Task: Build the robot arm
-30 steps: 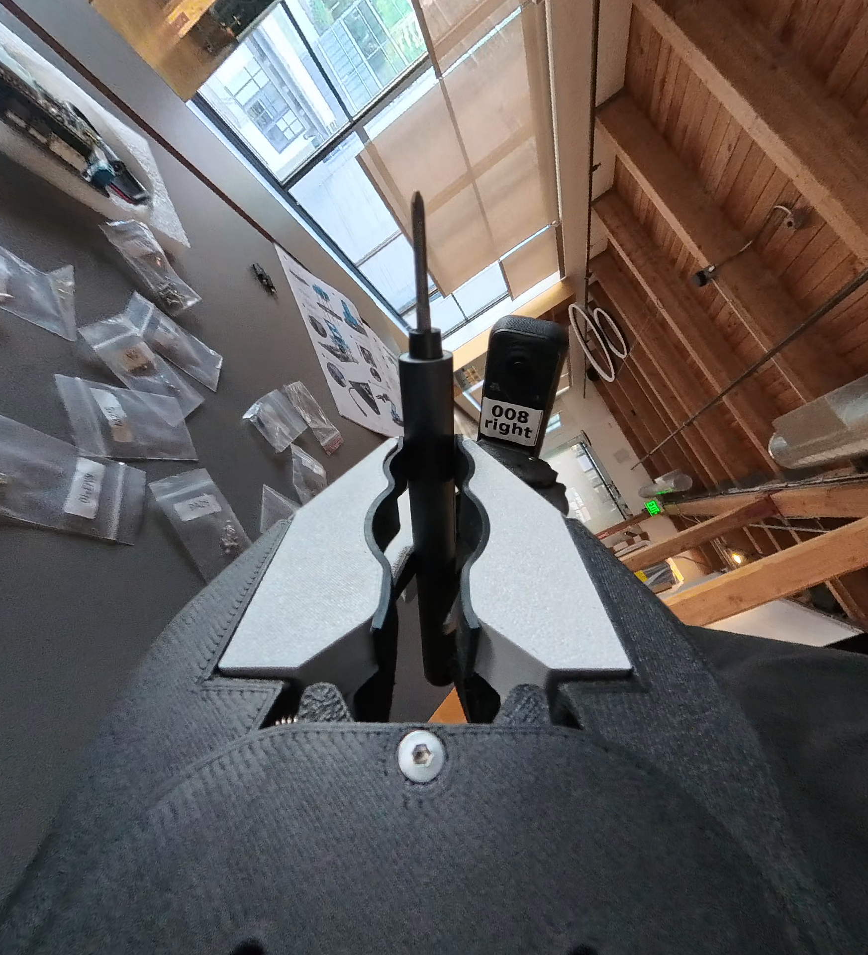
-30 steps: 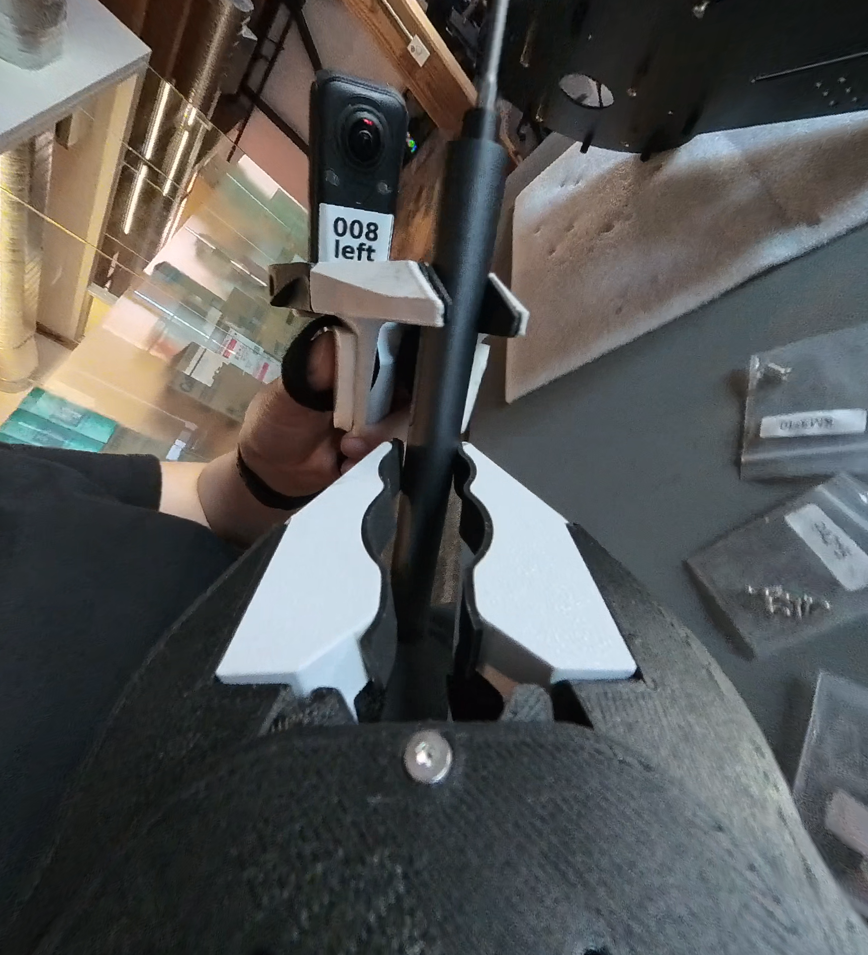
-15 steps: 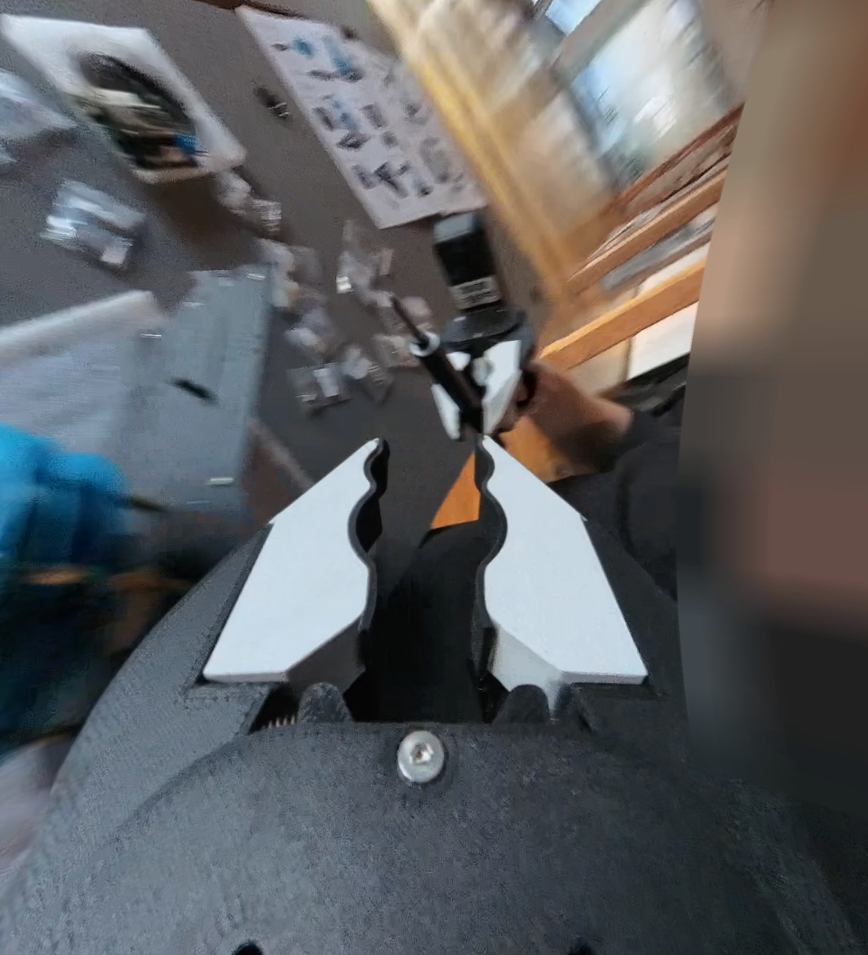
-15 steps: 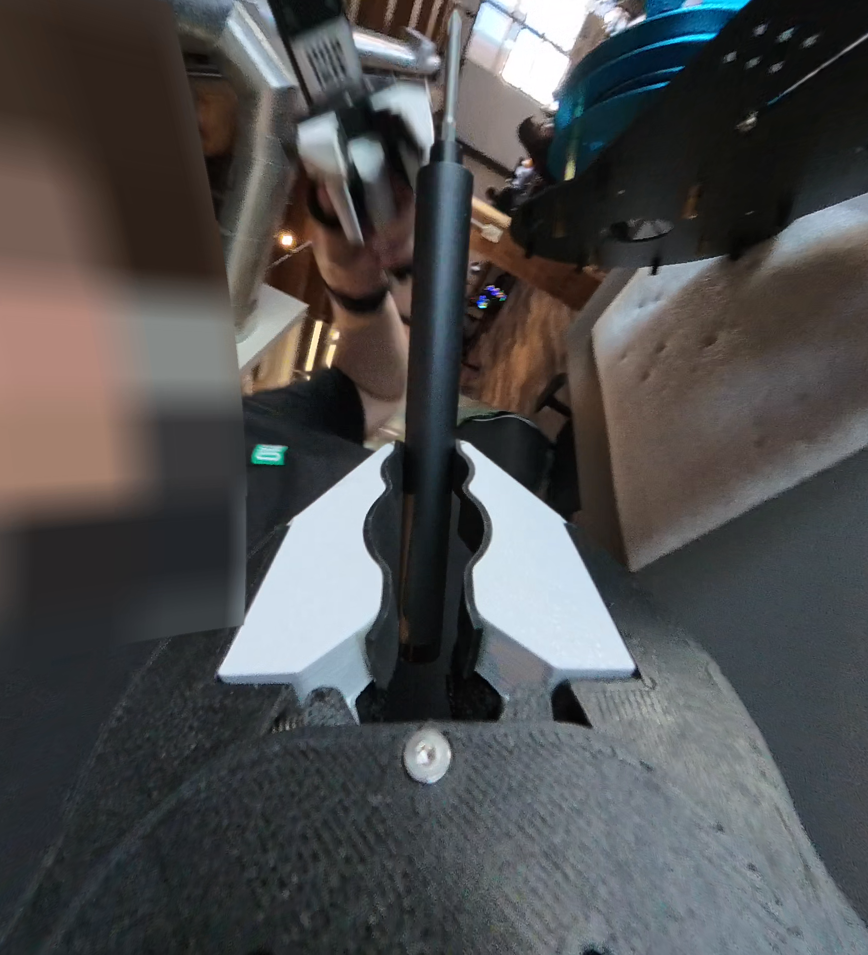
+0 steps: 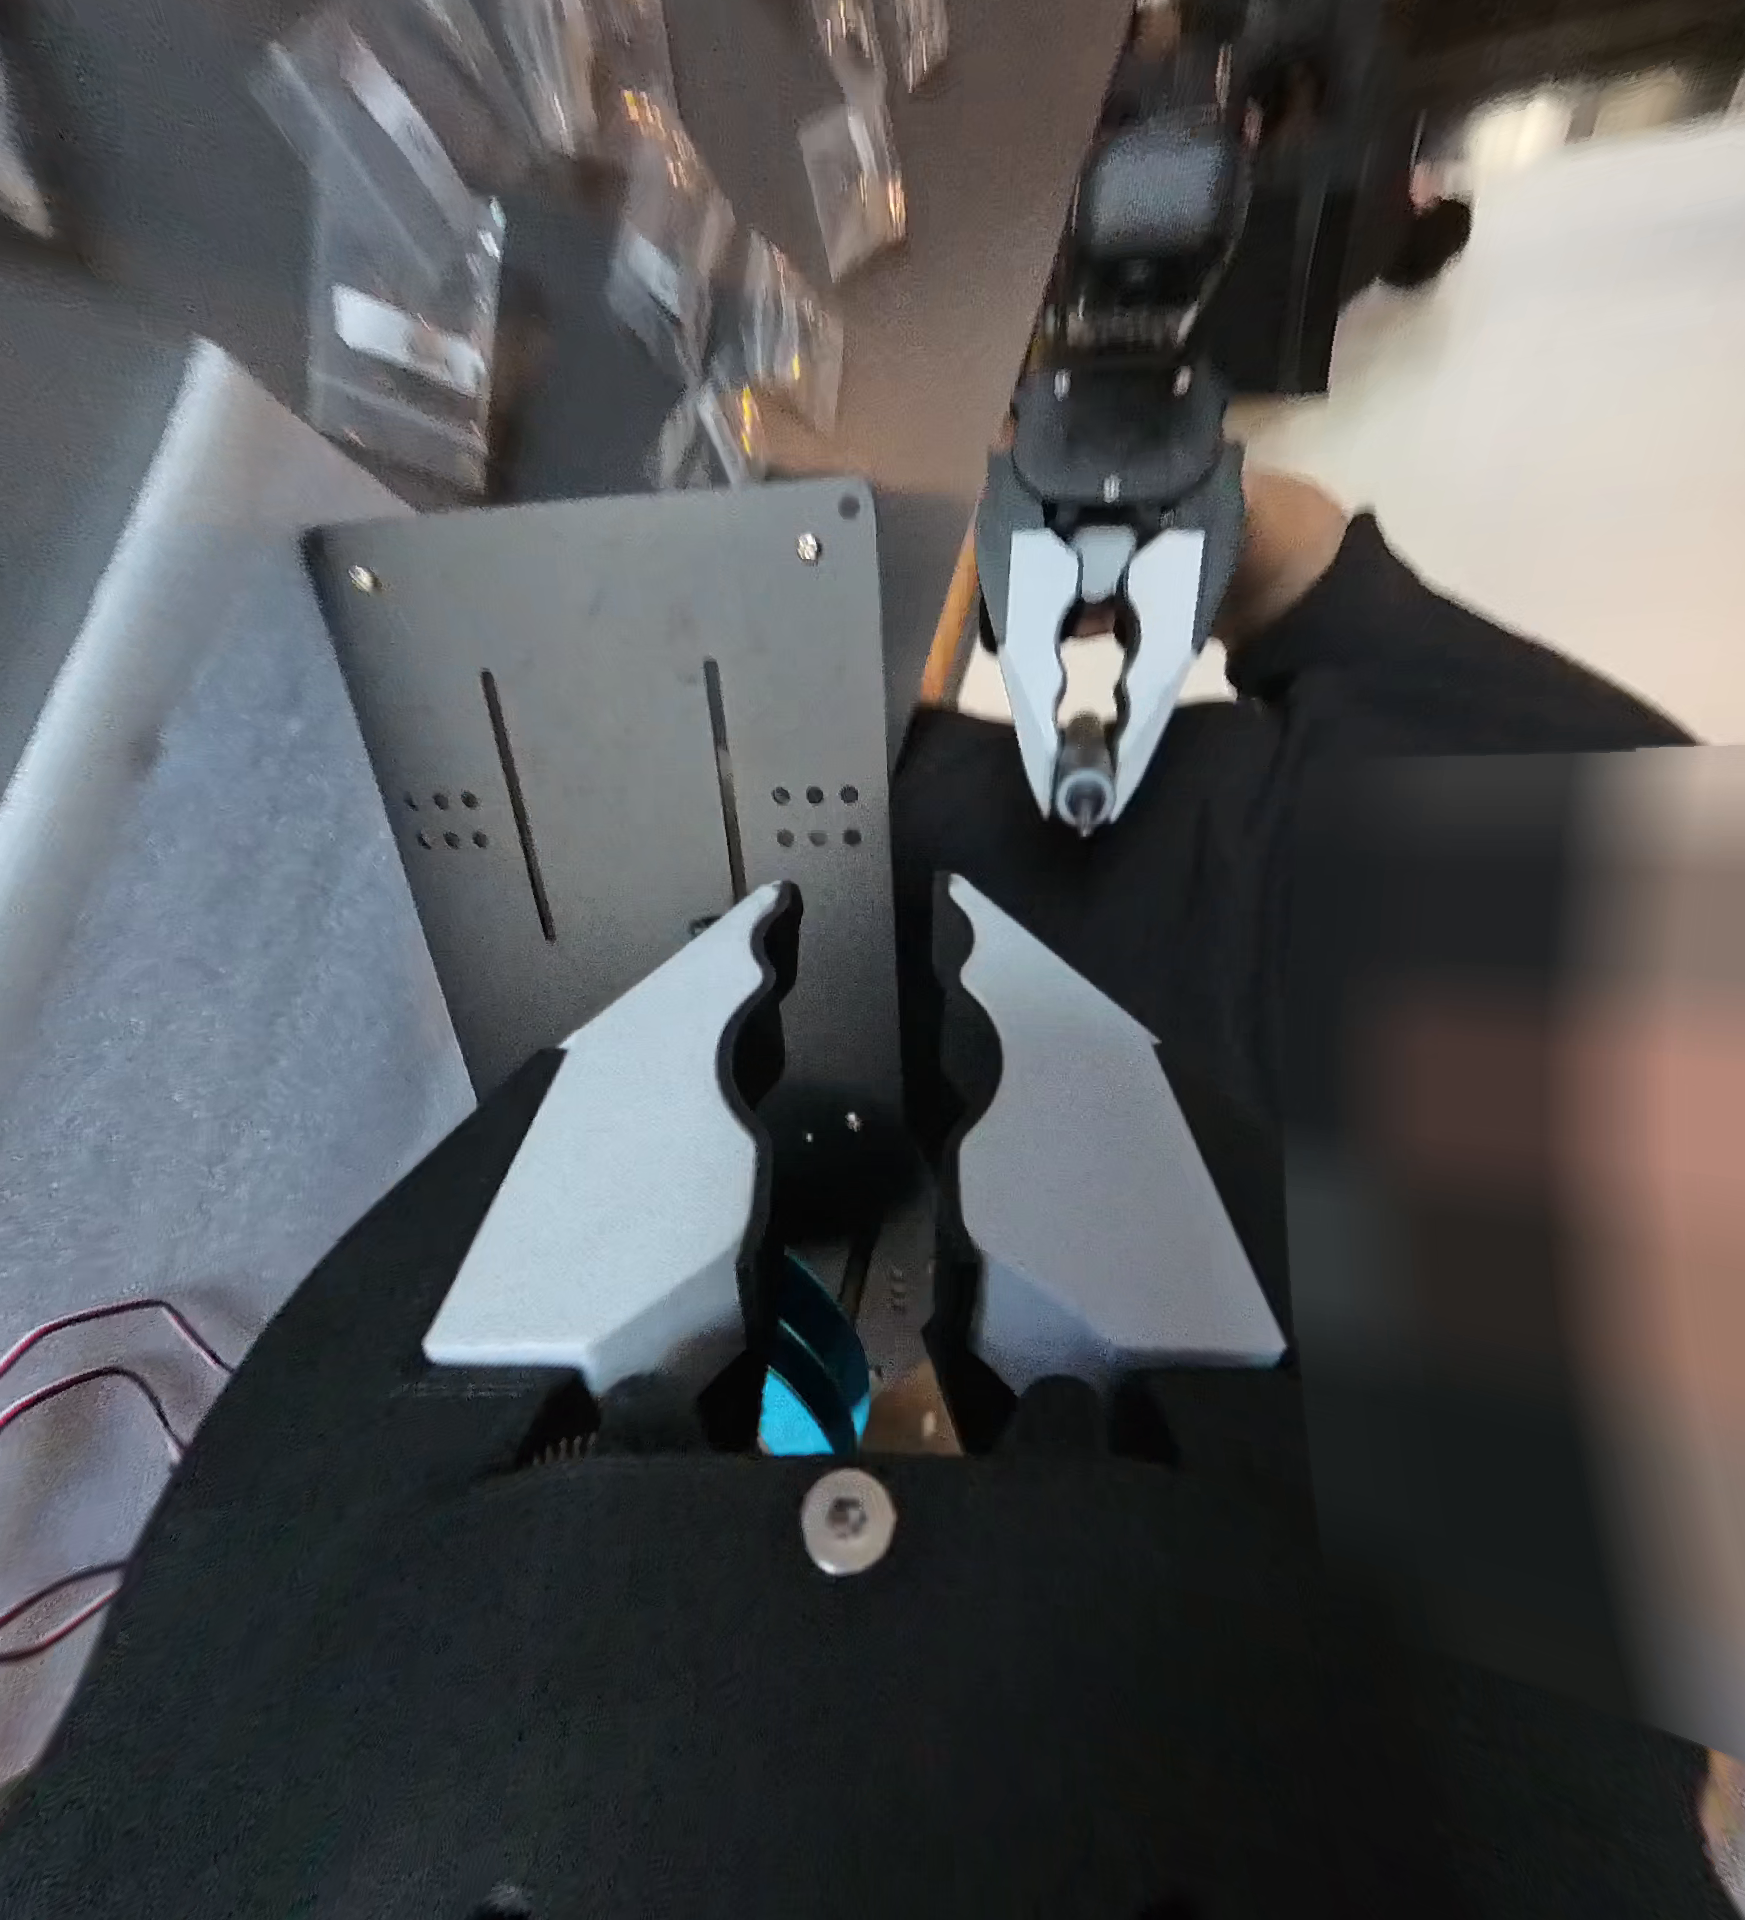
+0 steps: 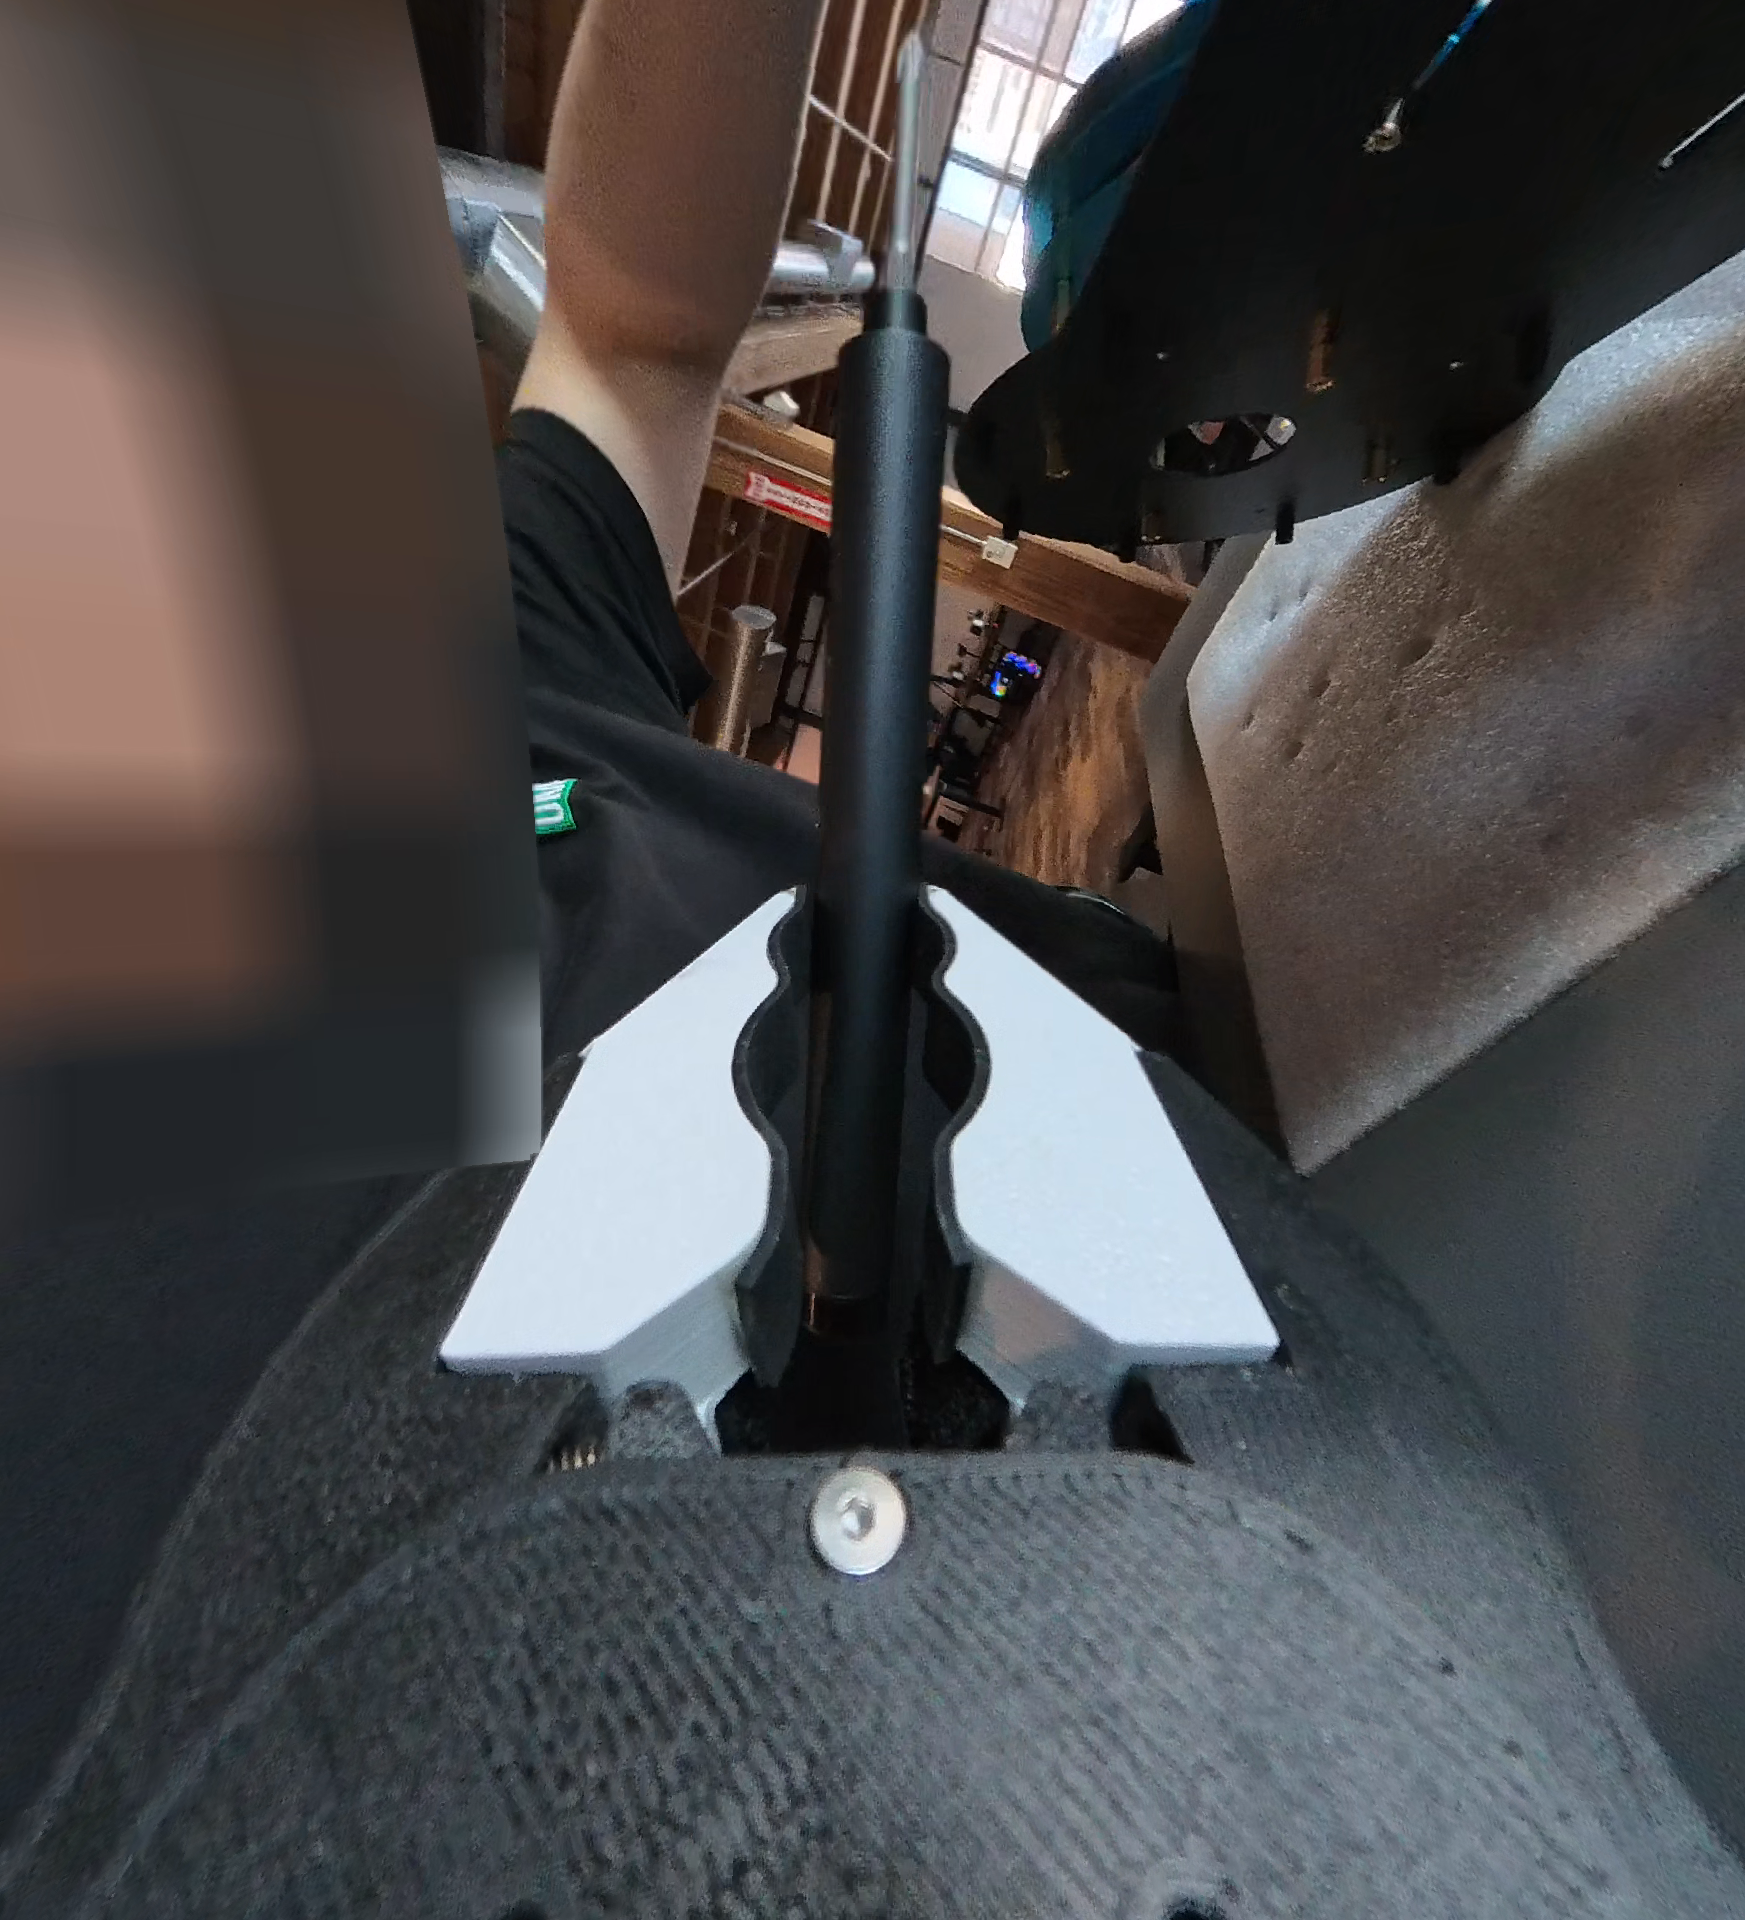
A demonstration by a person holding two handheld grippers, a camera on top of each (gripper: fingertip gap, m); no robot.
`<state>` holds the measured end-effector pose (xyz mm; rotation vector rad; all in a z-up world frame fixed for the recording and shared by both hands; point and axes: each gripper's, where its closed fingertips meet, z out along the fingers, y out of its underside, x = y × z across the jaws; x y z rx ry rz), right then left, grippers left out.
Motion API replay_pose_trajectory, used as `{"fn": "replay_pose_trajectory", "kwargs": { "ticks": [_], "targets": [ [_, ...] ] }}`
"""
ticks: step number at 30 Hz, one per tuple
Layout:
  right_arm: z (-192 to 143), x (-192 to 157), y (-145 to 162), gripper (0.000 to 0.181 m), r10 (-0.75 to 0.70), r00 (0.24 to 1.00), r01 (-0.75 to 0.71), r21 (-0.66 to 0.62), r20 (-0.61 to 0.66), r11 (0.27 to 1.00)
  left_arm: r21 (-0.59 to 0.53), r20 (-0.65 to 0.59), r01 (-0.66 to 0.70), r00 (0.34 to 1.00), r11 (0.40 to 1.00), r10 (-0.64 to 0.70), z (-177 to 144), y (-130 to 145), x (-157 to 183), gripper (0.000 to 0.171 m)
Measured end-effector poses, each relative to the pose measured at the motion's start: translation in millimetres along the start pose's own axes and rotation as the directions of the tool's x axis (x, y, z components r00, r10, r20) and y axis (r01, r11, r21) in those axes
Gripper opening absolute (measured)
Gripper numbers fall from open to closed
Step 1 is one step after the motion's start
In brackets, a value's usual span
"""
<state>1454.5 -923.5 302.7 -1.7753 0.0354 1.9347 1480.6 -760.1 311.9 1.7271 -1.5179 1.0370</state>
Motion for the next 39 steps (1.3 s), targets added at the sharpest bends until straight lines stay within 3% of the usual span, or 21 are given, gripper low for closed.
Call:
{"fn": "replay_pose_trajectory", "kwargs": {
  "ticks": [2,4,9,14,20,25,31,39],
  "targets": [
    [-1,-2,0,0.016,-0.008,1.0,0.008,-0.003,0.013,1.0,-0.085,-0.008,-0.016,1.0,0.996,0.015,5,2,2,0.024],
    [-3,-4,-2,0.016,-0.022,1.0,0.022,-0.007,0.02,1.0,-0.139,0.061,-0.054,0.996,0.989,0.063,8,1,-8,0.027],
    [-4,-5,-5,0.016,-0.05,0.997,0.052,-0.038,0.052,0.998,-0.161,0.007,-0.085,0.996,0.983,0.088,10,-2,-6,0.038],
    [-2,-2,-7,0.016,-0.054,0.995,0.058,-0.041,0.083,0.997,-0.161,-0.065,-0.142,0.989,0.977,0.133,14,-6,2,0.037],
    [3,2,-7,0.017,-0.059,0.991,0.066,-0.056,0.119,0.996,-0.181,-0.043,-0.065,0.997,0.981,0.058,4,-7,-10,0.023],
    [5,3,-10,0.016,-0.066,0.987,0.073,-0.046,0.143,0.996,-0.271,0.021,-0.113,0.992,0.956,0.123,-3,4,-22,0.016],
    [5,5,-8,0.018,-0.064,0.986,0.072,-0.043,0.155,0.996,-0.284,-0.017,-0.079,0.997,0.956,0.078,4,8,-32,0.016],
    [6,5,-6,0.016,-0.078,0.987,0.085,-0.048,0.141,0.995,-0.218,-0.117,-0.113,0.989,0.969,0.089,14,10,-29,0.023]
  ]
}}
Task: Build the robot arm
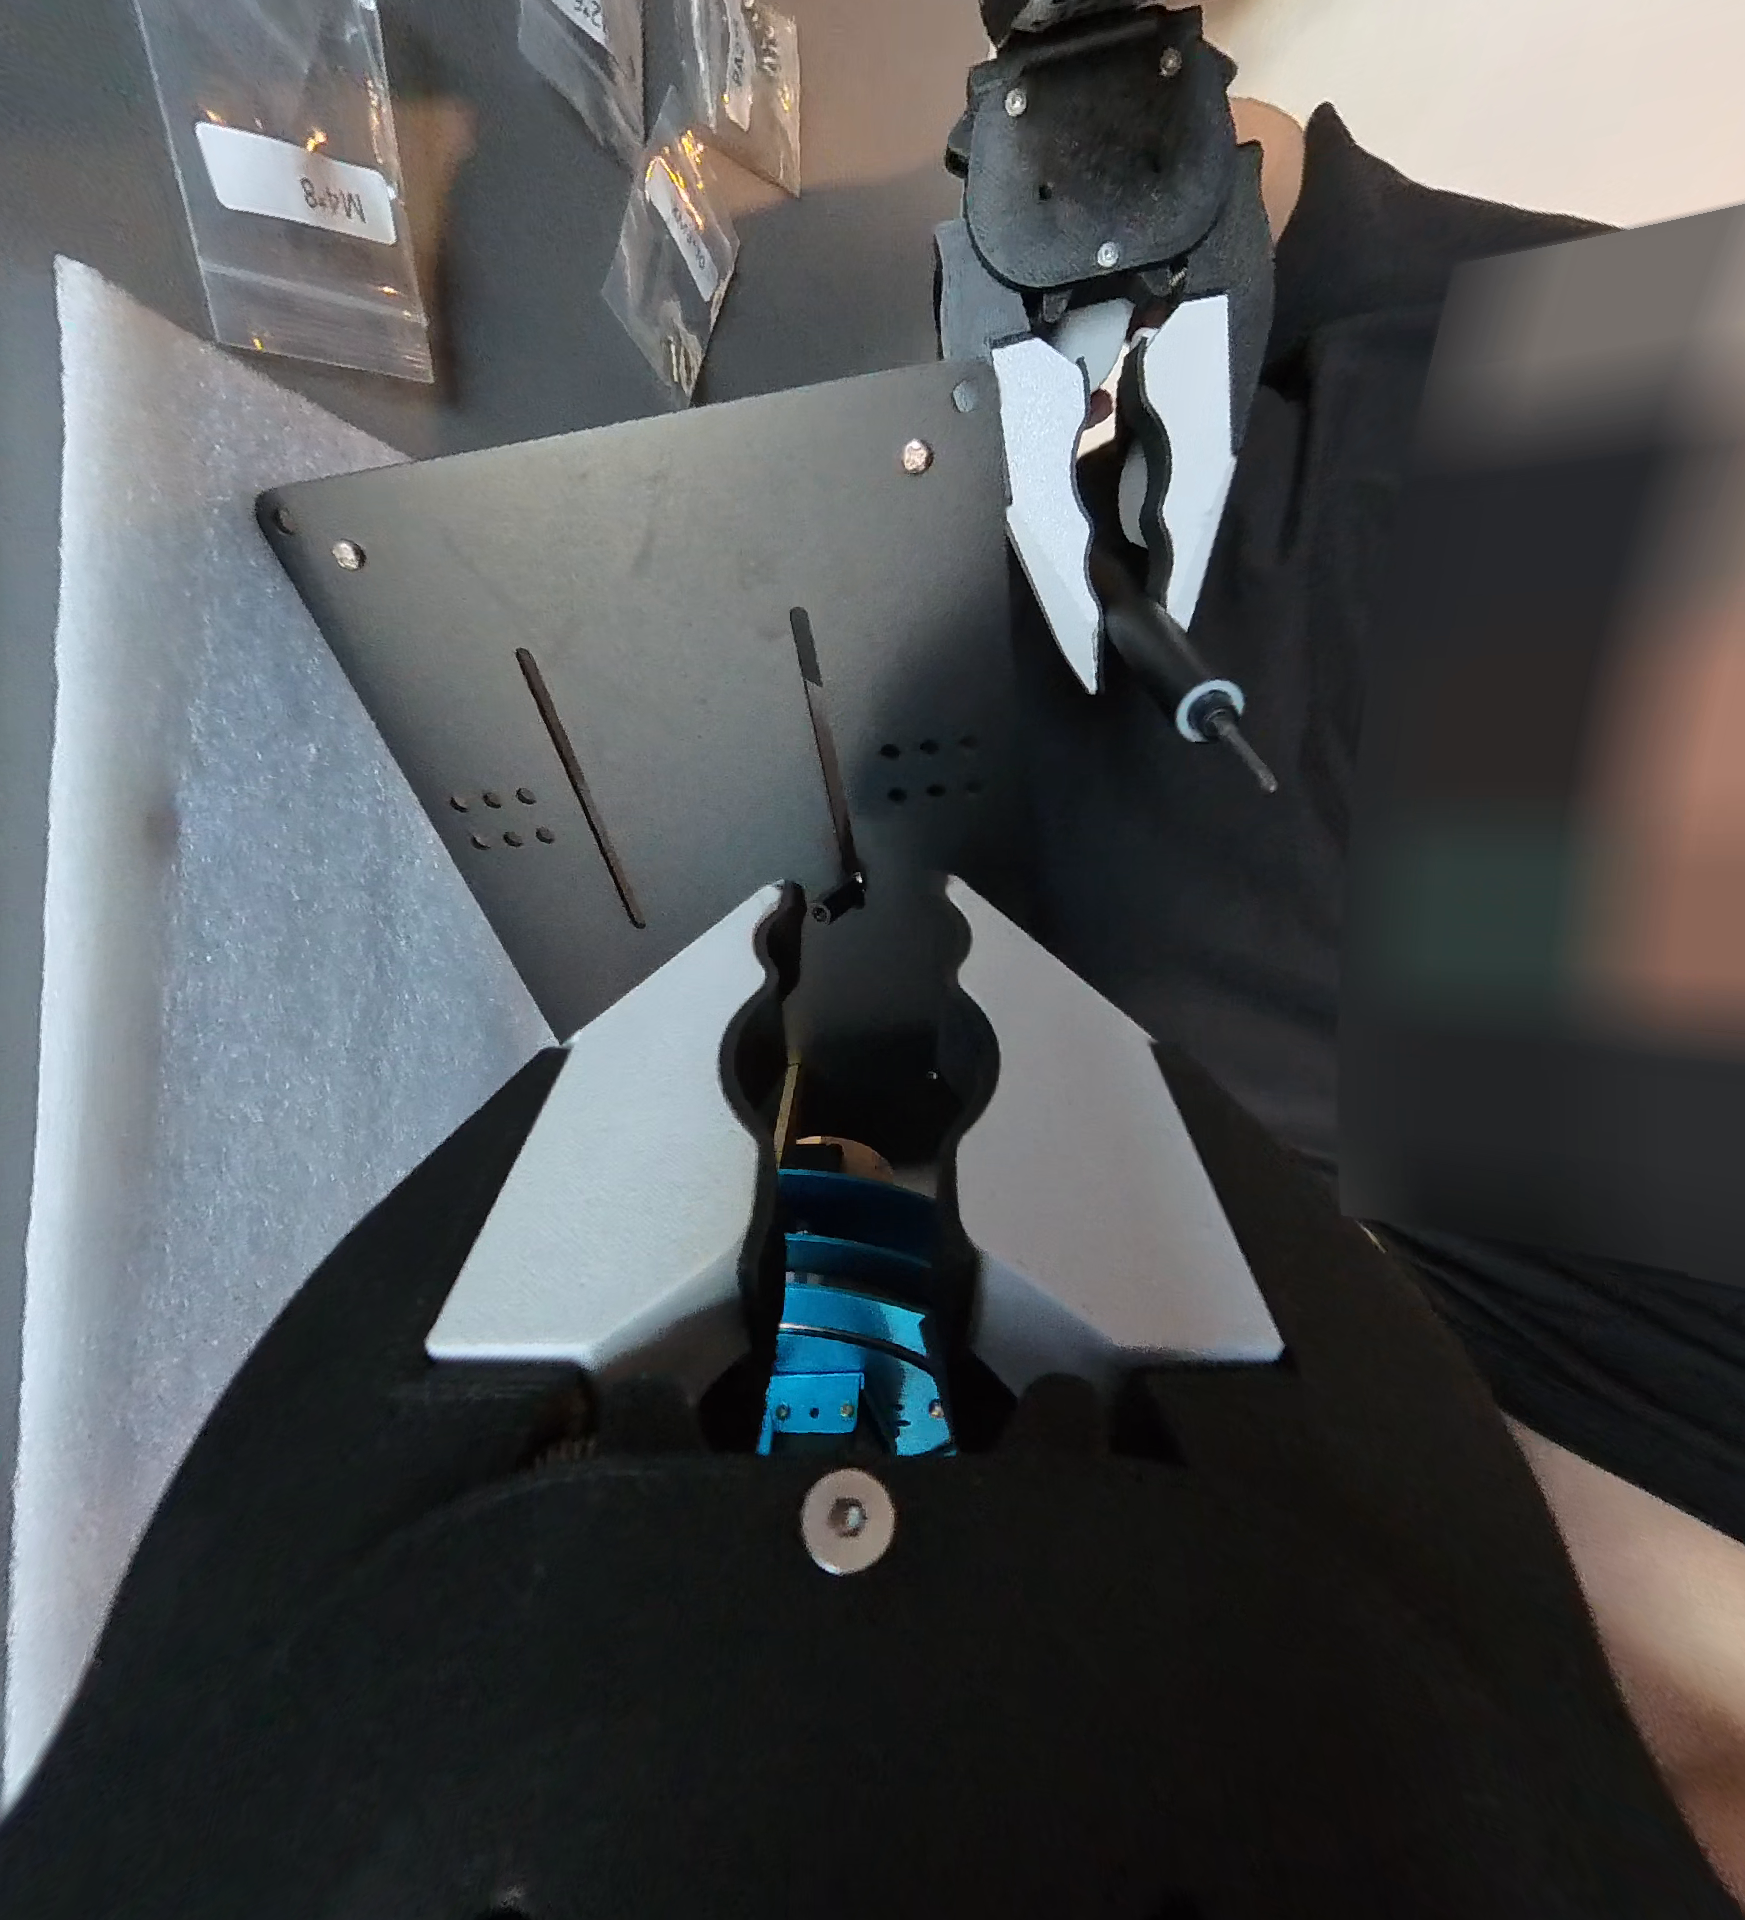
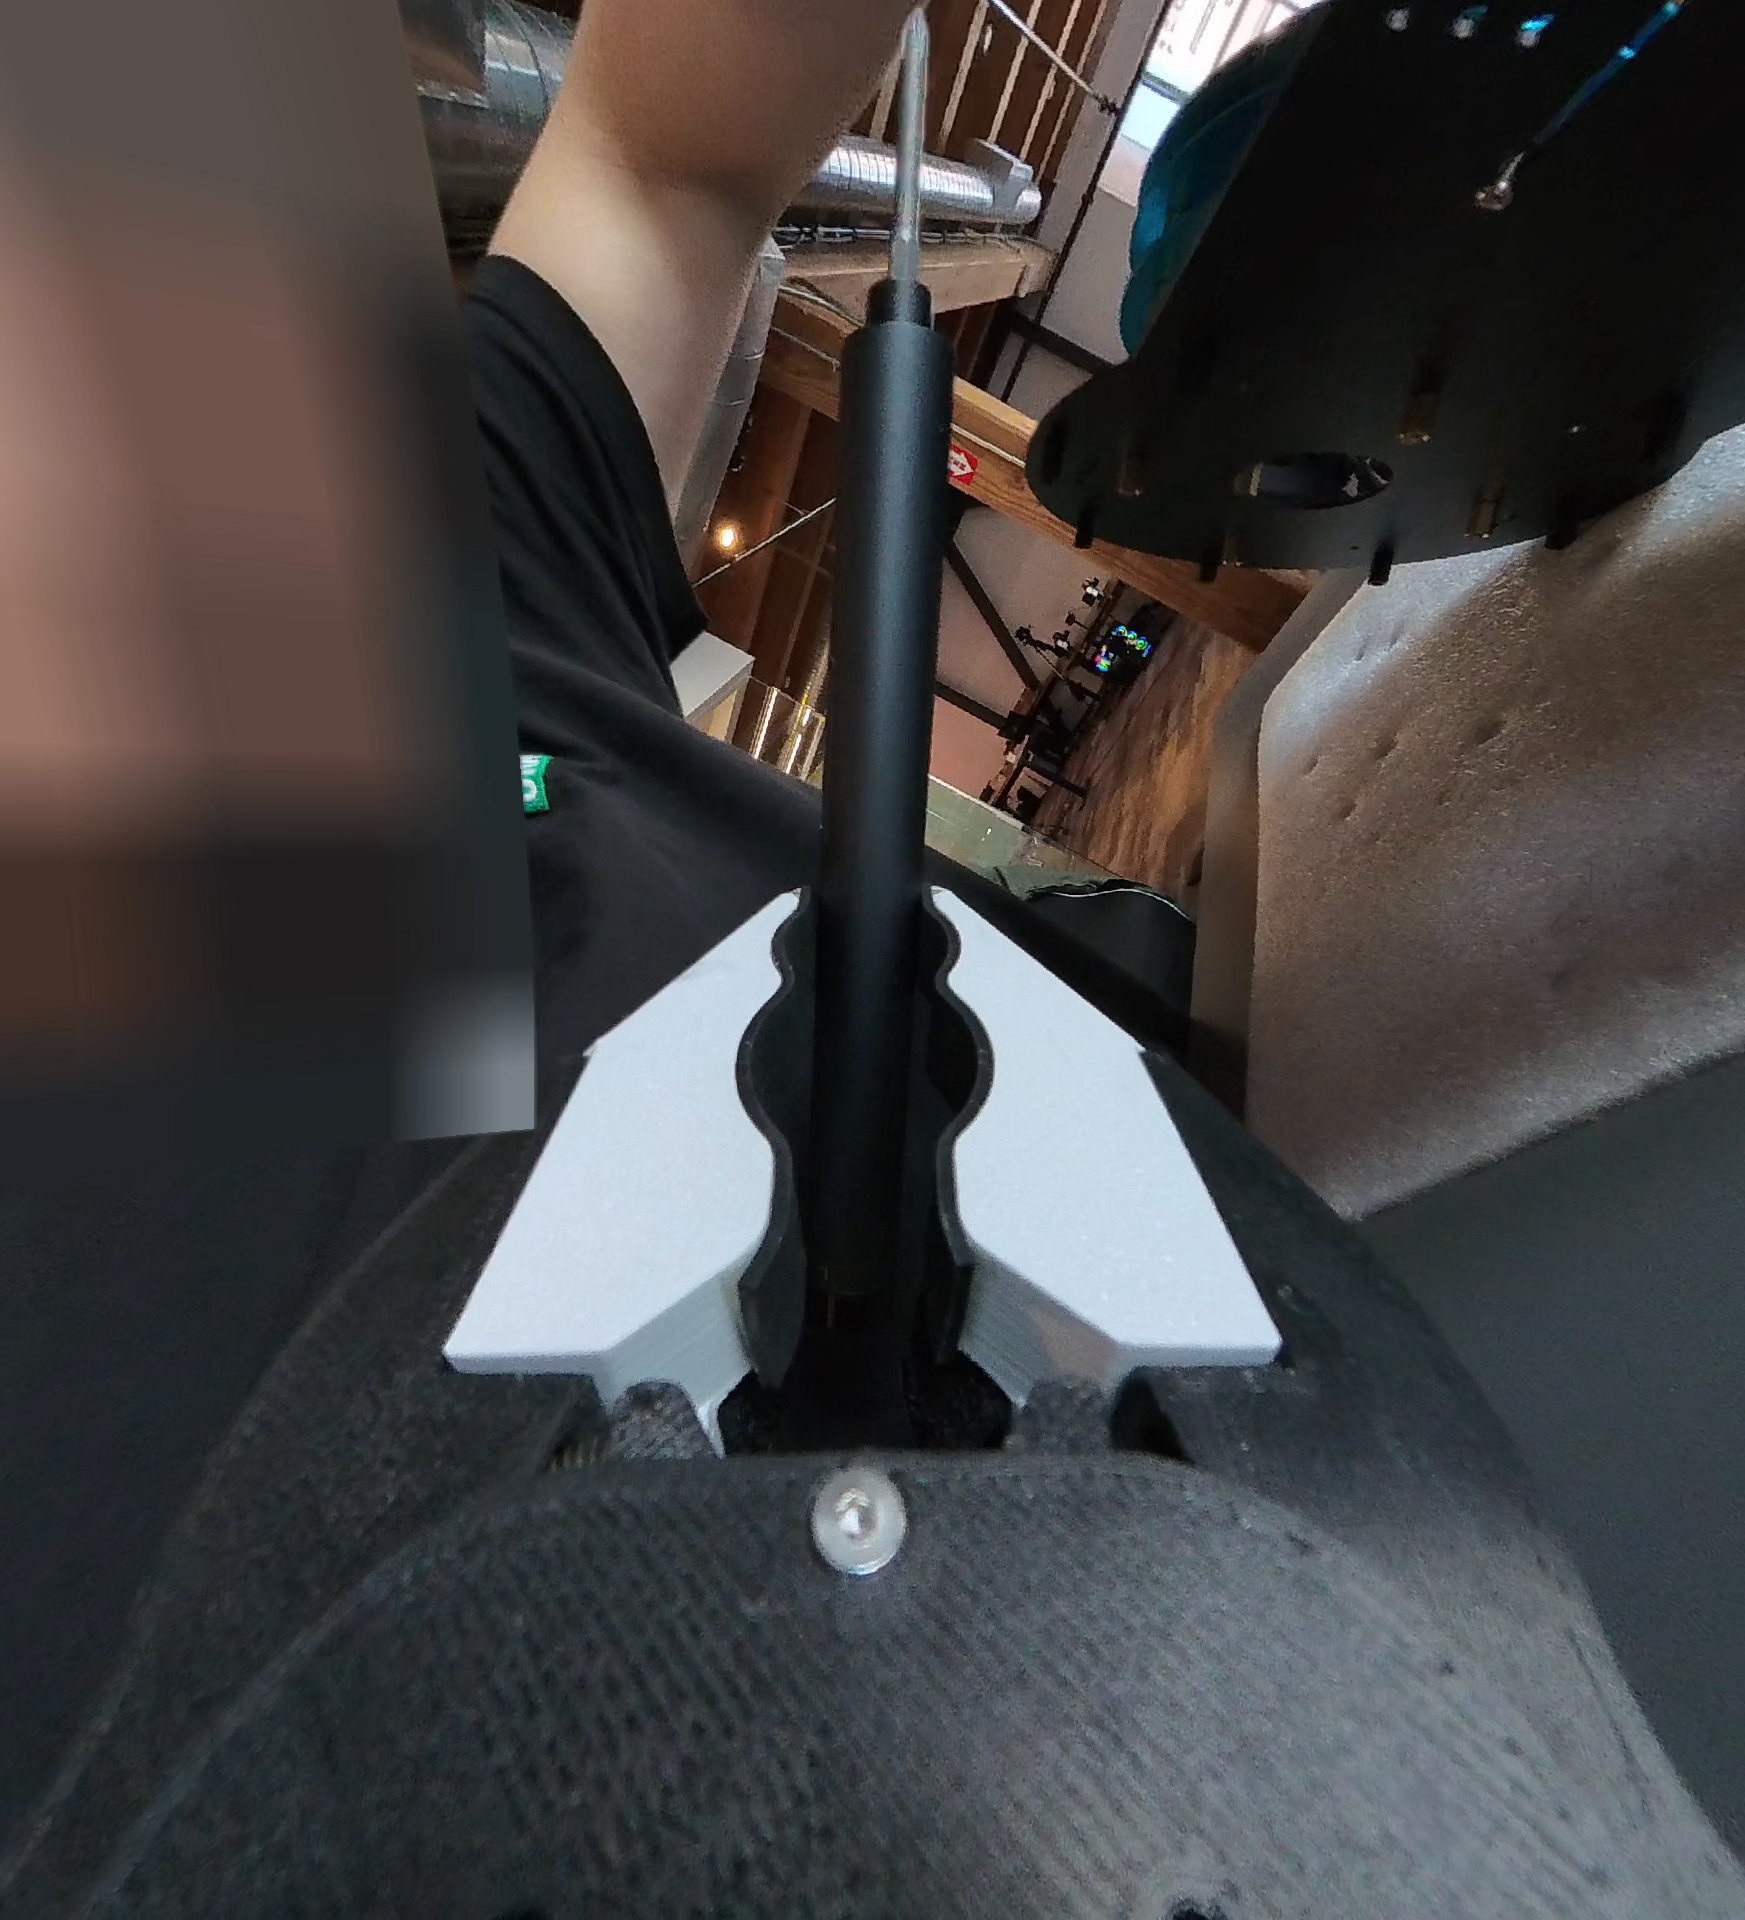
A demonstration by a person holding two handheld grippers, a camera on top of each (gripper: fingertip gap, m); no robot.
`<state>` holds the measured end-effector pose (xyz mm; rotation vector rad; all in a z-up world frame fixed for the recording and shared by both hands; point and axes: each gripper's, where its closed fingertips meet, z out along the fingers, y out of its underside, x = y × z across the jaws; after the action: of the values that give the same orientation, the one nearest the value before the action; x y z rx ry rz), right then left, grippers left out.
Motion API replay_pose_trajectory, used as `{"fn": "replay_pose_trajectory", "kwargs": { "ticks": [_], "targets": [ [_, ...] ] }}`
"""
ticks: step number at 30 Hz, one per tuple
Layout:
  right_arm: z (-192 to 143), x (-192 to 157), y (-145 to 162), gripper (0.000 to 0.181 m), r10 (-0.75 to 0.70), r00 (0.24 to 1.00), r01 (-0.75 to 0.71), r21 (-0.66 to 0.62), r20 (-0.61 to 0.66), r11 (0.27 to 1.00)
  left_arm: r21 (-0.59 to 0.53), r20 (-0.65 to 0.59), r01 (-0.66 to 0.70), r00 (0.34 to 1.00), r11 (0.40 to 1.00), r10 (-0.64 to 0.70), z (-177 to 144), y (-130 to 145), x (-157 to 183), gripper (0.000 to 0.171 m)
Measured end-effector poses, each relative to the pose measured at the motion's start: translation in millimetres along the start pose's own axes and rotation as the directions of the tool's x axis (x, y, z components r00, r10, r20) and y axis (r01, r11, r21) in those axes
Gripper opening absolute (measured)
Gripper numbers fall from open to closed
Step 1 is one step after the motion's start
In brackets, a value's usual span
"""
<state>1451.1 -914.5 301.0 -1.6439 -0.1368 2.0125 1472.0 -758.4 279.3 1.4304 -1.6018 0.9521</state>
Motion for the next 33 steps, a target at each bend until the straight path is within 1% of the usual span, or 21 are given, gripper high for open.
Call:
{"fn": "replay_pose_trajectory", "kwargs": {
  "ticks": [6,10,14,18,24,29,31,33],
  "targets": [
    [2,-2,-3,0.016,-0.005,1.0,0.005,-0.002,-0.002,1.0,-0.029,-0.009,-0.001,1.0,1.0,0.001,6,7,-9,0.022],
    [4,-2,-2,0.016,-0.004,1.0,0.004,-0.003,0.001,1.0,0.02,-0.05,0.041,0.998,0.999,-0.04,8,2,-11,0.022],
    [4,-1,-1,0.016,0.003,1.0,-0.003,0.008,0.0,1.0,-0.008,-0.05,0.048,0.998,0.999,-0.048,11,9,-14,0.022],
    [3,2,0,0.016,0.01,1.0,-0.01,0.012,-0.013,1.0,-0.001,-0.092,0.078,0.993,0.997,-0.078,12,9,-12,0.022],
    [1,5,1,0.016,0.021,0.999,-0.02,0.019,-0.031,1.0,-0.01,-0.134,0.087,0.987,0.996,-0.088,15,14,-6,0.013],
    [1,7,2,0.016,0.021,0.999,-0.02,0.015,-0.041,1.0,0.013,-0.159,0.077,0.984,0.997,-0.074,13,10,-2,0.004],
    [1,8,3,0.016,0.02,0.999,-0.019,0.013,-0.044,1.0,0.009,-0.162,0.085,0.983,0.996,-0.082,13,11,-3,0.004],
    [0,8,3,0.016,0.018,0.999,-0.018,0.012,-0.046,1.0,0.021,-0.171,0.096,0.981,0.995,-0.091,14,9,-3,0.008]
  ]
}}
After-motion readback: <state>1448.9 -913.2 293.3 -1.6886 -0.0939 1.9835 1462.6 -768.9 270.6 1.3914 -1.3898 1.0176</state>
